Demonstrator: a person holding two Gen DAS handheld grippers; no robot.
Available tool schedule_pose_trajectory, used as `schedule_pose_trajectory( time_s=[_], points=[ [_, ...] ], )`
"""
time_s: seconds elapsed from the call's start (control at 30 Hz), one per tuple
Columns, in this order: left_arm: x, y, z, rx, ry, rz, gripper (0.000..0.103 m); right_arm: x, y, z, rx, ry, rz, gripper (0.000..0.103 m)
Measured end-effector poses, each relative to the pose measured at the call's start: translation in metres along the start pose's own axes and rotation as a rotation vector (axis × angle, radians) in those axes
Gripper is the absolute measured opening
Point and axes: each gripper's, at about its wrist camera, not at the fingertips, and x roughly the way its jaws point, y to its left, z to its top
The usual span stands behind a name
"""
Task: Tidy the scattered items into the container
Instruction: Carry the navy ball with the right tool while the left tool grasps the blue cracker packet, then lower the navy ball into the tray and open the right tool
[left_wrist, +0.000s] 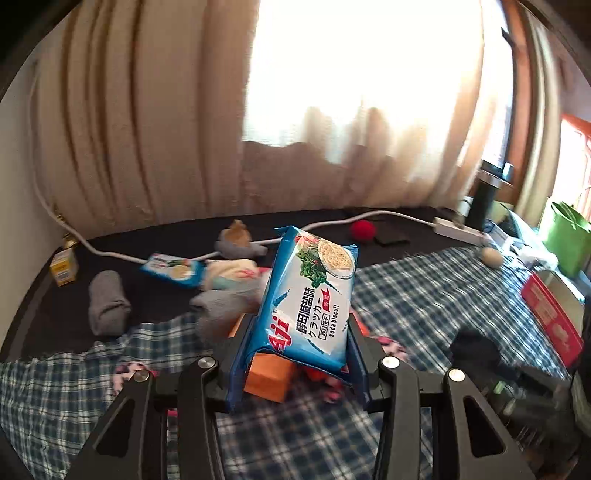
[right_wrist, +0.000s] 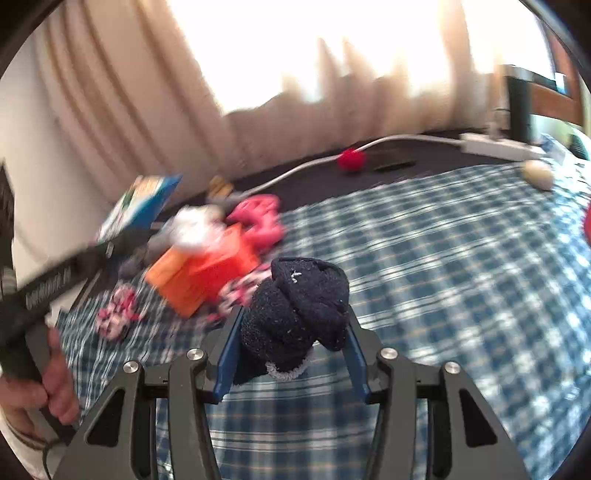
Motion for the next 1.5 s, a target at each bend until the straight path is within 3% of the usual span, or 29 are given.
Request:
schedule_pose_trajectory(
  time_s=[0.37,0.63,0.87,0.97,1.13,1.27,1.5],
  points=[
    [-0.002,-0.041,-0.004,0.045,0.040,-0.084,0.047,-0.121,-0.144,0.013,0.260,-0.231,-0.441,0.054],
    [-0.005,-0.078,-0.007,0.097,0.048,-0.116,0.048,-0.158,-0.219,0.019,0.388,-0.272,-0.595,0.054],
    [0.000,-0.104,-0.007,0.132,0.063,-0.128,0.048,-0.156,-0.259,0.031,0.440,-0.217,-0.593,0.060],
    [0.004,-0.114,-0.006,0.144,0.070,-0.136,0.048,-0.158,-0.272,0.038,0.472,-0.214,-0.558,0.082],
    [0.013,-0.127,-0.006,0.162,0.090,-0.156,0.048,-0.158,-0.279,0.049,0.506,-0.218,-0.514,0.082],
    [0.017,-0.129,-0.005,0.159,0.103,-0.165,0.048,-0.147,-0.285,0.060,0.547,-0.167,-0.350,0.082],
    [0.023,-0.118,-0.003,0.128,0.111,-0.156,0.048,-0.099,-0.289,0.066,0.550,-0.036,-0.269,0.082]
  ],
)
